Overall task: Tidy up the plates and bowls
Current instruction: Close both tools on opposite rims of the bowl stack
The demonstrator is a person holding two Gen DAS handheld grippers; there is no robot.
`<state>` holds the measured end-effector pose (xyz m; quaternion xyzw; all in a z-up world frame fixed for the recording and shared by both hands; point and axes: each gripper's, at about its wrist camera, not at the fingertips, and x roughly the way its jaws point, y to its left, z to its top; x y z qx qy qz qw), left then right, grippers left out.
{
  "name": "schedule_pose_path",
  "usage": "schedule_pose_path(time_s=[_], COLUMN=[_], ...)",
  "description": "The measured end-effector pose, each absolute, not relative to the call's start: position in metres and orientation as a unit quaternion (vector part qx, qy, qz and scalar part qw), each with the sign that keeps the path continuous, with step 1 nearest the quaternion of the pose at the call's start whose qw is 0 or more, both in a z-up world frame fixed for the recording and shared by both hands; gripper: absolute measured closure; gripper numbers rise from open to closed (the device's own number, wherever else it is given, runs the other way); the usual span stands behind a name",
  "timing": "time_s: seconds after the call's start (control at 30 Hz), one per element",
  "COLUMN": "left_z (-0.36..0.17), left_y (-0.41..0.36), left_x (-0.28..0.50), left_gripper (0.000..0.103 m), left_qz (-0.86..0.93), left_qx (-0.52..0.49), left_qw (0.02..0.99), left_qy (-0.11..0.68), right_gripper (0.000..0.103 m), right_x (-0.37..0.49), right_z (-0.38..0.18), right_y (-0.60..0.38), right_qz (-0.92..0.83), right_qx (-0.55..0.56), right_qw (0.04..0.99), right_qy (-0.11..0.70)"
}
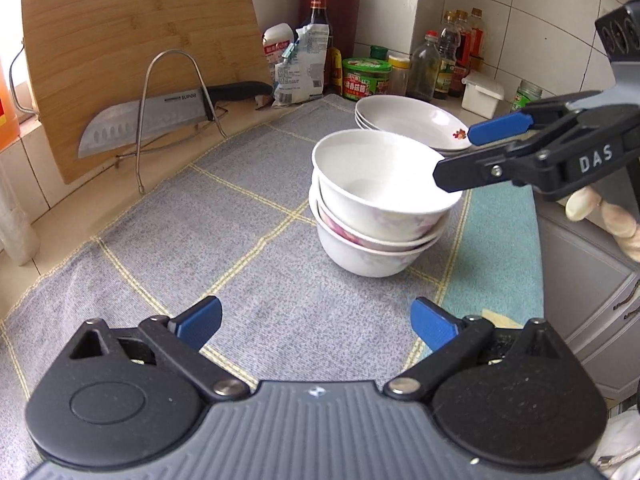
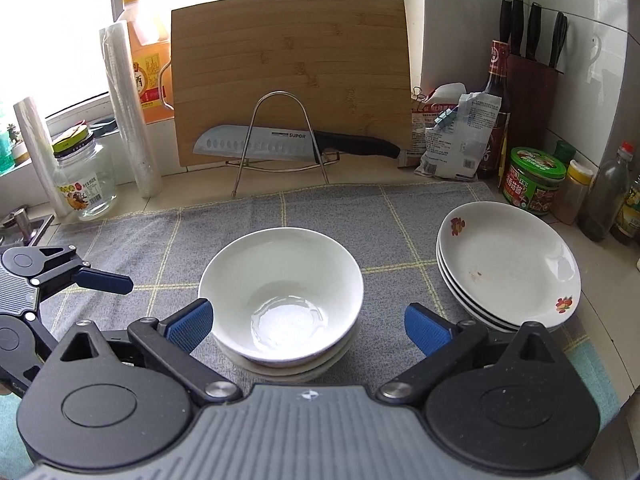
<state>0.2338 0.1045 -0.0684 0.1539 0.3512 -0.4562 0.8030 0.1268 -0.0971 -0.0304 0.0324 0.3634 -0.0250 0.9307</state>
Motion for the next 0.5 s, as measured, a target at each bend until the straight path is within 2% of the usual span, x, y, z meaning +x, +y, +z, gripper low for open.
schedule_pose_path(time_s=[0.33,0.5], left_z=[-0.086,-0.088], left_y=[0.067,0.040], left_x=[0.221,0.215], left_gripper=[0.003,0.003], left_qz=[-0.389,-0.343], left_qx=[0.159,0.152], left_qw=[0.820,0.834], left_qy=[0.388,0.404], right_gripper=[0.000,0.000], right_x=[0.126,0.134], right_z=[-0.079,-0.097], right_y=[-0.140,-0.163], right_qz=[0.058,0.121], right_qx=[-0.041,-0.081], right_qw=[0.900,0.893], right_qy=[0.430,0.425])
